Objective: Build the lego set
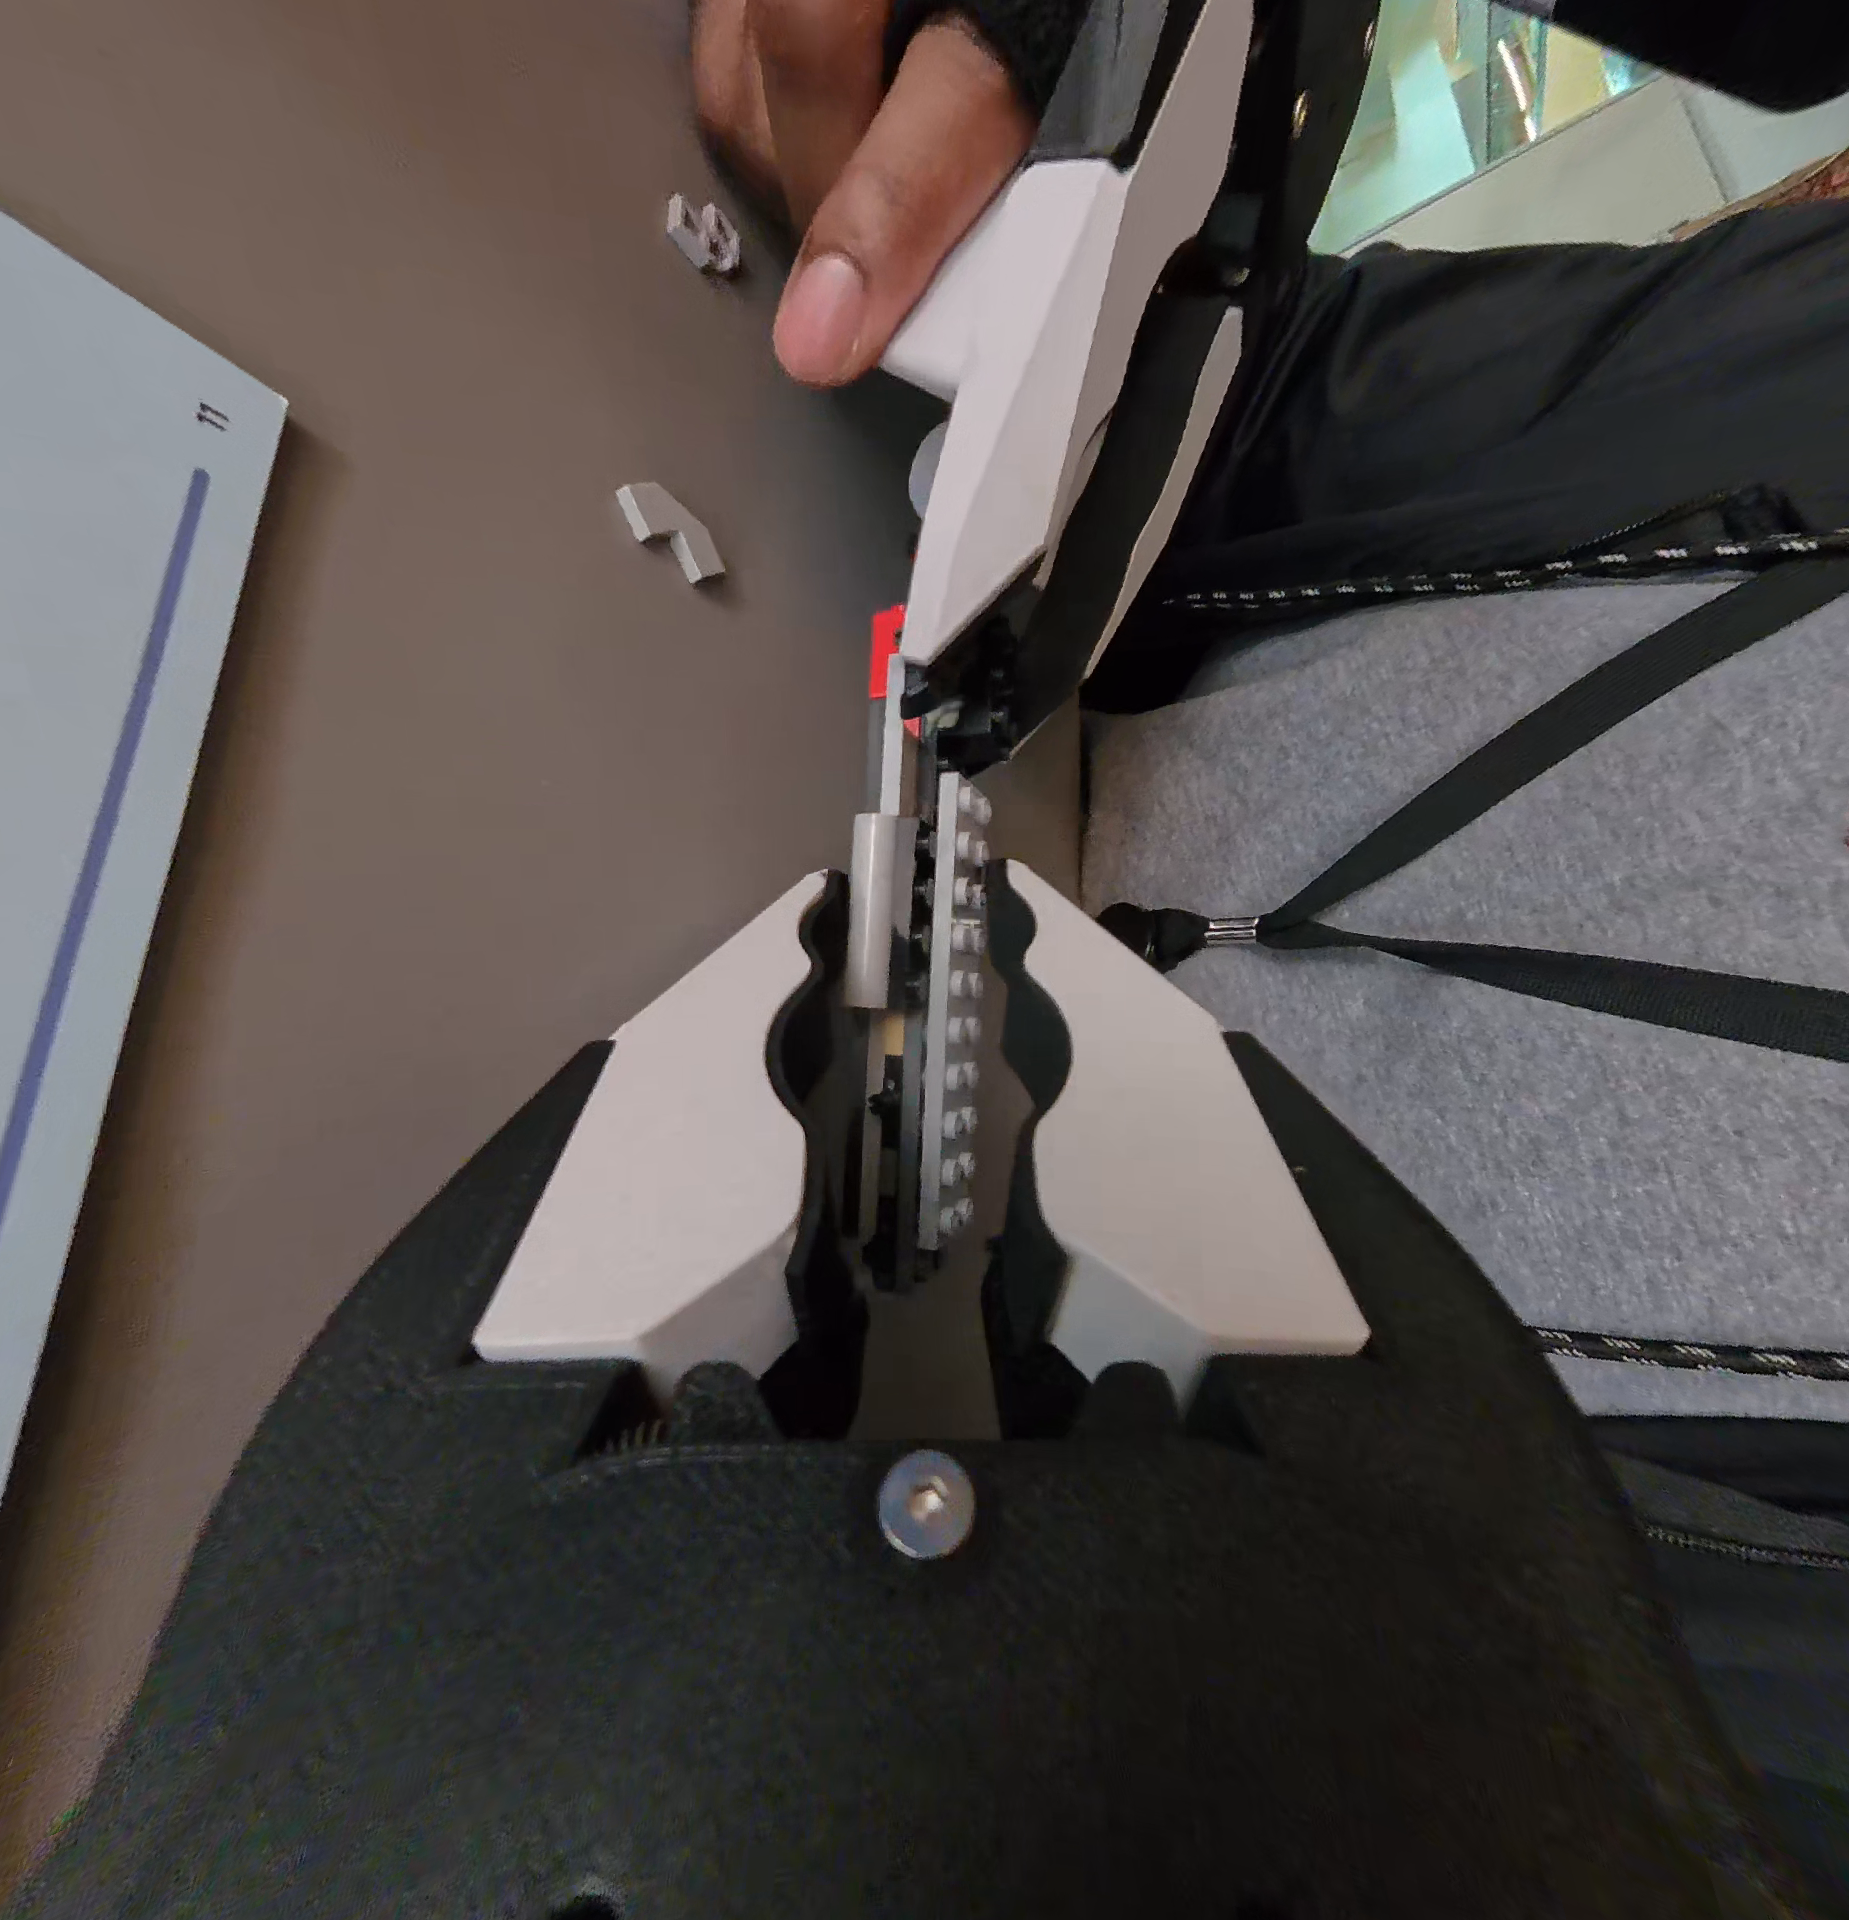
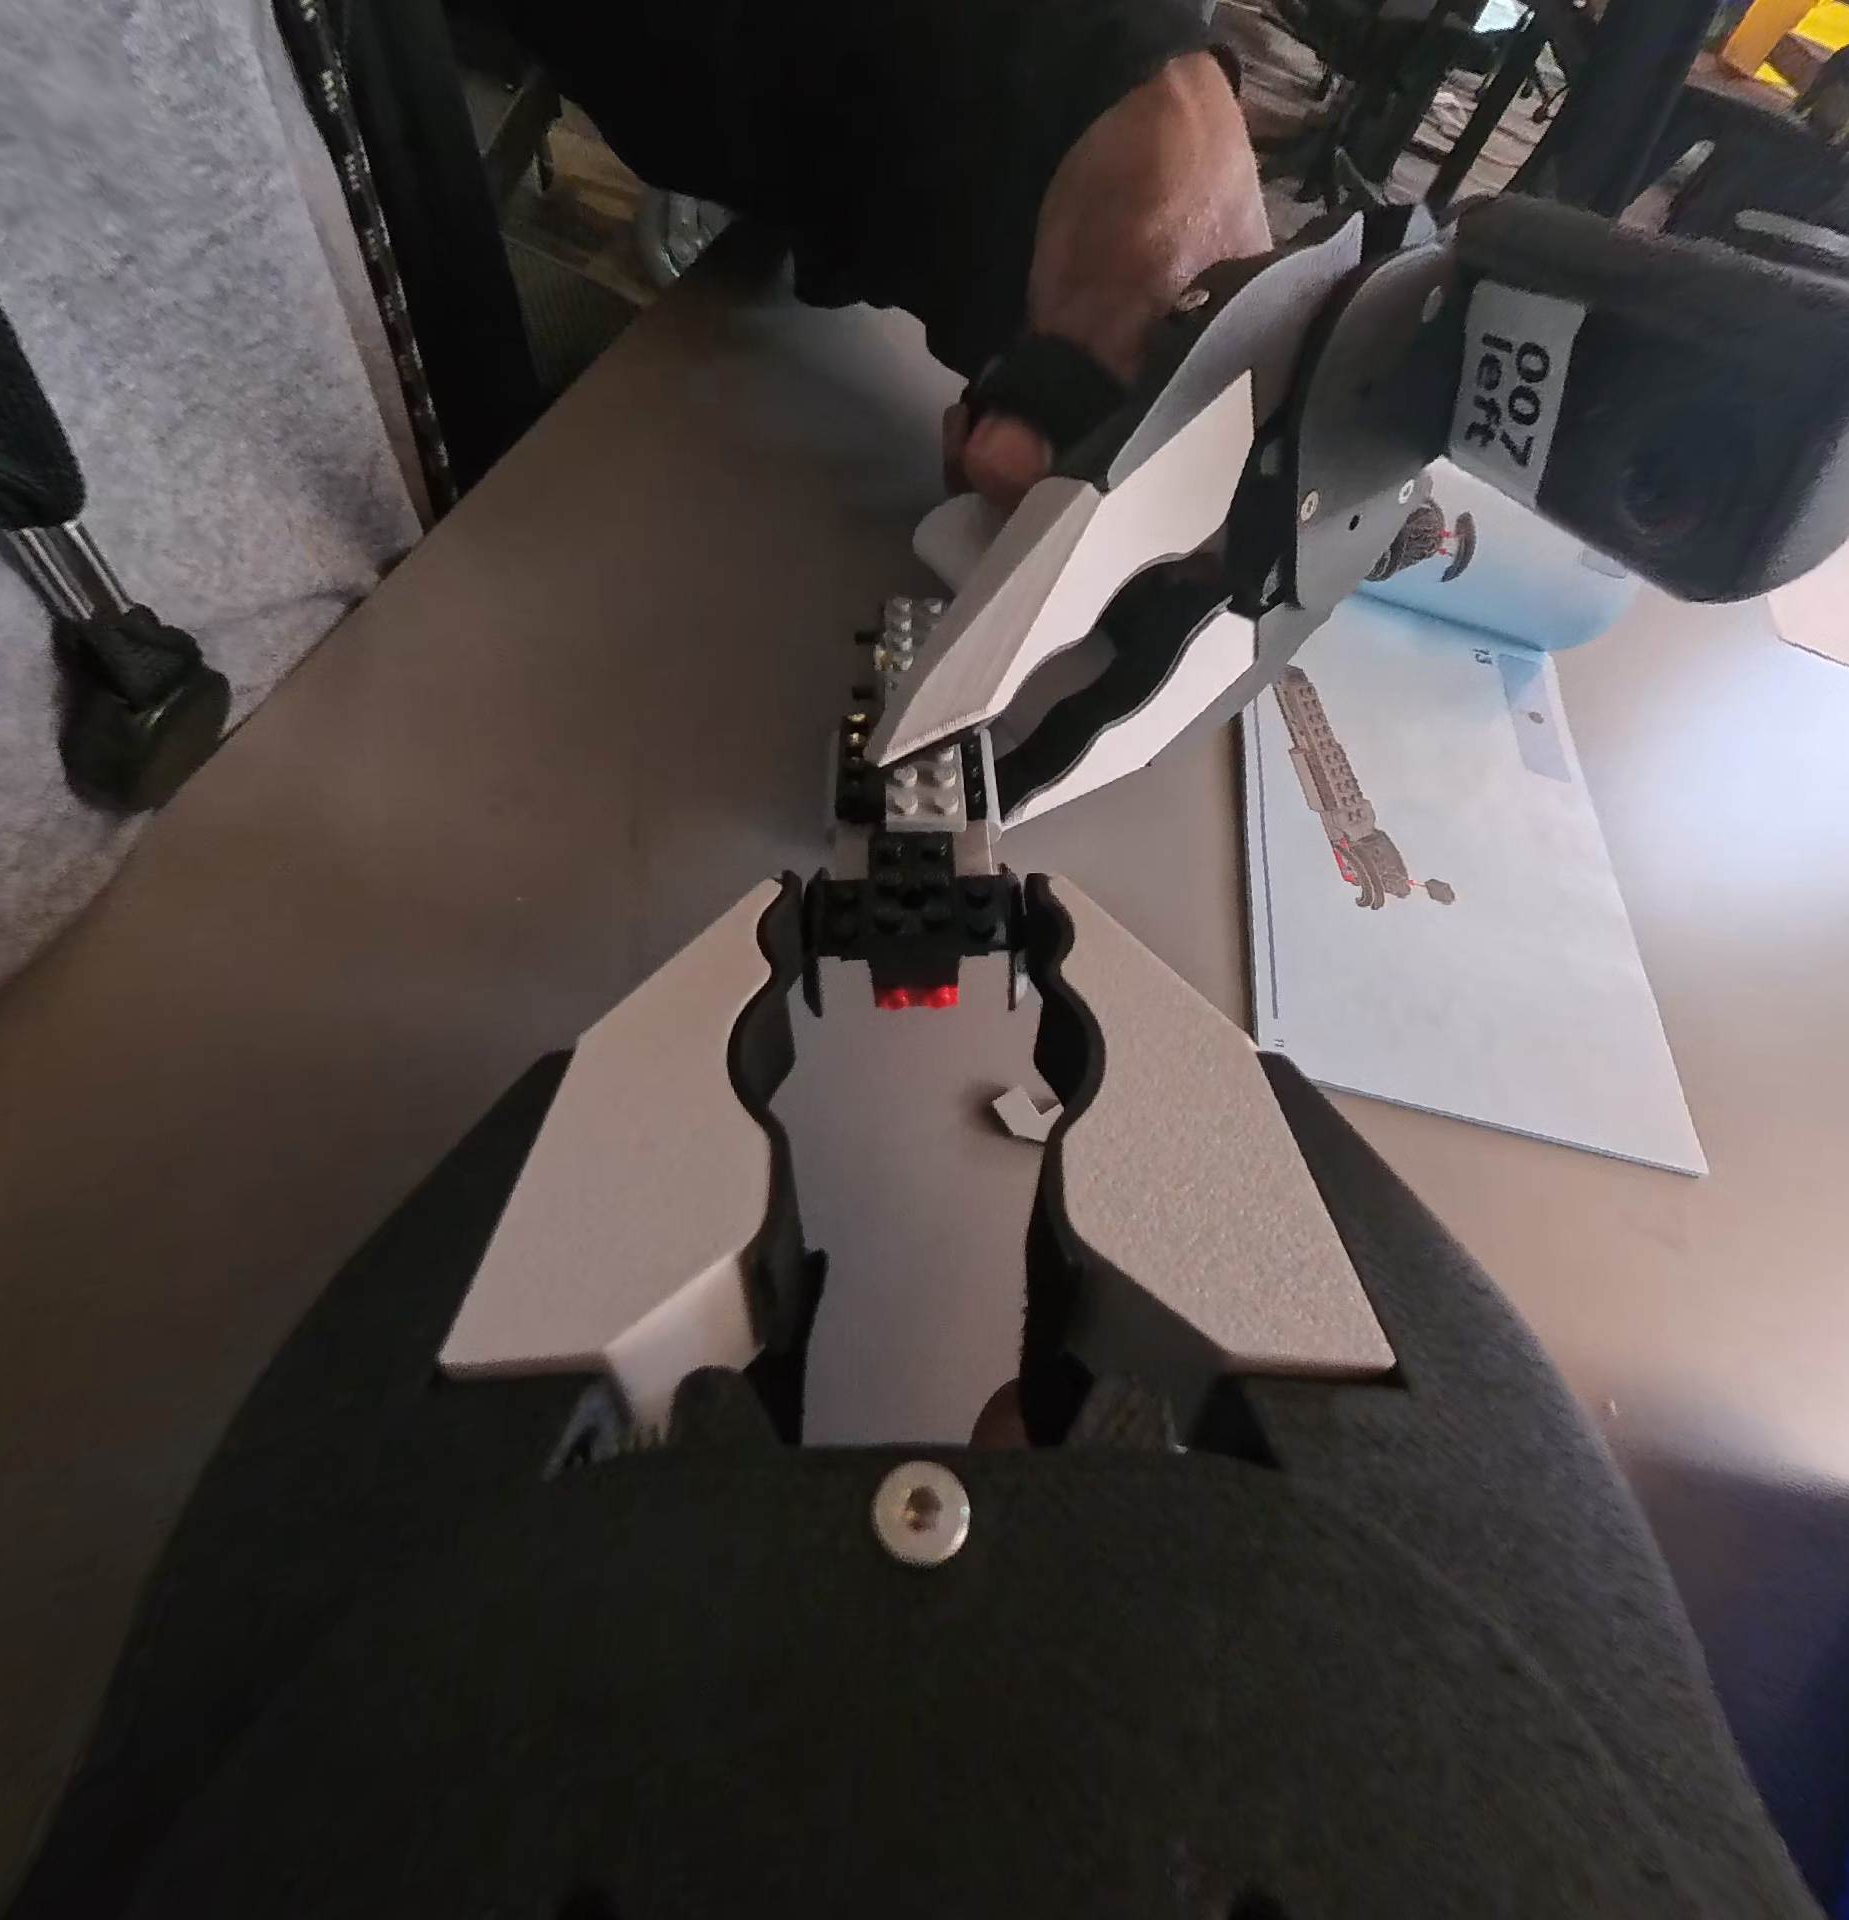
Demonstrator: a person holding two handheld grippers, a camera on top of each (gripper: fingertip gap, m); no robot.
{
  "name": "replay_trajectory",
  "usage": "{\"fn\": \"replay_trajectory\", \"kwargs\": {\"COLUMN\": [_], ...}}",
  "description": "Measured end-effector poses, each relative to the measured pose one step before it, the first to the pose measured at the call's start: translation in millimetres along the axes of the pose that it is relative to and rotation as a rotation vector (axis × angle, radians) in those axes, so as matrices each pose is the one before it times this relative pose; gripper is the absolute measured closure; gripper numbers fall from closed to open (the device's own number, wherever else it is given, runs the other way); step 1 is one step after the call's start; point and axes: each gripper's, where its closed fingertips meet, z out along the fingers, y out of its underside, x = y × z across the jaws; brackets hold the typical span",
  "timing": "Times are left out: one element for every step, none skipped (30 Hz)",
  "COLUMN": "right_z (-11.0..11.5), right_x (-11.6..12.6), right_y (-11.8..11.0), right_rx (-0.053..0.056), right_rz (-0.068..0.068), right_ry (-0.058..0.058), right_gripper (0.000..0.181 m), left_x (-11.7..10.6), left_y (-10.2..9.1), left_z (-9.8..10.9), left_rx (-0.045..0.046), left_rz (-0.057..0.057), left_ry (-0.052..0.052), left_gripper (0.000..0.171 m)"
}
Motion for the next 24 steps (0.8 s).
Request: {"fn": "replay_trajectory", "kwargs": {"right_z": [-0.28, -0.20, -0.13, -0.13, -0.06, -0.05, -0.01, -0.02, -0.06, -0.12, -0.04, 0.00, -0.14, -0.26, -0.19, -0.28, -0.26, -0.28, -0.44, -0.65, -0.92, -0.87, -0.89, -0.96], "right_x": [0.40, 0.44, 0.36, 0.29, 0.13, 0.35, 0.59, 0.44, 0.44, 0.38, 0.45, 0.89, 1.06, 1.15, 1.03, 1.42, 2.19, 2.77, 2.28, 1.95, 1.81, 1.67, 1.69, 1.75], "right_y": [-0.21, 0.07, 0.05, -0.07, -0.13, 0.03, 0.25, 0.45, 0.15, 0.10, 0.14, 0.51, 0.43, 0.30, 0.25, 0.47, 0.78, 0.99, 0.75, -0.17, -0.78, -0.87, -0.66, -0.39], "right_rx": [0.0019, 0.0007, 0.0005, 0.0009, 0.0008, 0.0003, -0.0011, -0.0019, -0.0003, 0.0003, -0.0009, -0.0021, -0.0018, -0.0007, -0.0008, -0.0023, -0.0041, -0.0059, -0.0046, 0.0004, 0.0045, 0.0051, 0.0035, 0.0024], "right_rz": [0.0011, -0.0004, 0.0002, 0.0010, 0.0011, -0.0001, -0.0012, -0.0006, 0.0010, 0.0004, -0.0004, -0.0008, -0.0009, -0.0006, -0.0009, -0.0011, -0.0012, -0.0015, -0.0014, 0.0011, 0.0049, 0.0055, 0.0027, 0.0000], "right_ry": [0.0016, 0.0021, 0.0019, 0.0009, 0.0005, 0.0017, 0.0031, 0.0025, 0.0016, 0.0015, 0.0024, 0.0042, 0.0059, 0.0057, 0.0055, 0.0074, 0.0124, 0.0159, 0.0118, 0.0095, 0.0077, 0.0069, 0.0073, 0.0087], "right_gripper": [0.135, 0.135, 0.135, 0.135, 0.135, 0.135, 0.135, 0.135, 0.135, 0.135, 0.135, 0.135, 0.135, 0.134, 0.134, 0.134, 0.134, 0.134, 0.134, 0.134, 0.134, 0.134, 0.134, 0.134], "left_x": [0.17, 0.26, 0.02, -0.15, -0.07, -0.32, -0.62, -0.51, -0.08, 0.09, -0.05, -0.37, -0.16, -0.04, 0.12, 0.13, 0.26, 0.55, 0.31, -0.05, -0.26, 0.58, 1.24, 1.59], "left_y": [0.23, 0.49, 0.80, 0.83, 0.60, -0.04, -0.53, -0.46, -0.39, -0.23, -0.25, -0.44, -0.34, -0.38, -0.31, -0.52, -0.52, -0.80, -0.99, -1.22, -1.66, -2.39, -2.40, -1.76], "left_z": [0.15, 0.18, 0.37, 0.61, 0.51, 0.27, -0.08, -0.06, -0.20, -0.04, -0.13, -0.25, -0.40, -0.31, -0.34, -0.19, -0.23, 0.01, 0.08, -0.18, -0.47, -0.83, -1.15, -1.14], "left_rx": [0.00174, -0.00105, -0.00309, -0.00349, -0.00284, 0.00008, 0.00323, 0.00376, 0.00404, 0.00388, 0.00499, 0.00613, 0.00545, 0.00543, 0.00494, 0.00532, 0.00579, 0.00694, 0.00902, 0.00960, 0.01179, 0.01704, 0.01821, 0.01427], "left_rz": [-0.0048, -0.0027, -0.0034, -0.0040, -0.0032, -0.0019, -0.0032, -0.0043, -0.0045, -0.0045, -0.0055, -0.0059, -0.0043, -0.0039, -0.0040, -0.0039, -0.0037, -0.0049, -0.0081, -0.0087, -0.0077, -0.0082, -0.0078, -0.0054], "left_ry": [0.0022, 0.0011, -0.0003, -0.0009, -0.0007, -0.0022, -0.0040, -0.0017, 0.0006, 0.0017, 0.0011, -0.0007, -0.0006, 0.0011, 0.0021, 0.0024, 0.0033, 0.0055, 0.0054, 0.0028, 0.0025, 0.0090, 0.0150, 0.0165], "left_gripper": [0.146, 0.146, 0.146, 0.146, 0.146, 0.146, 0.145, 0.146, 0.146, 0.146, 0.146, 0.146, 0.146, 0.146, 0.146, 0.146, 0.147, 0.147, 0.147, 0.147, 0.148, 0.148, 0.148, 0.149]}}
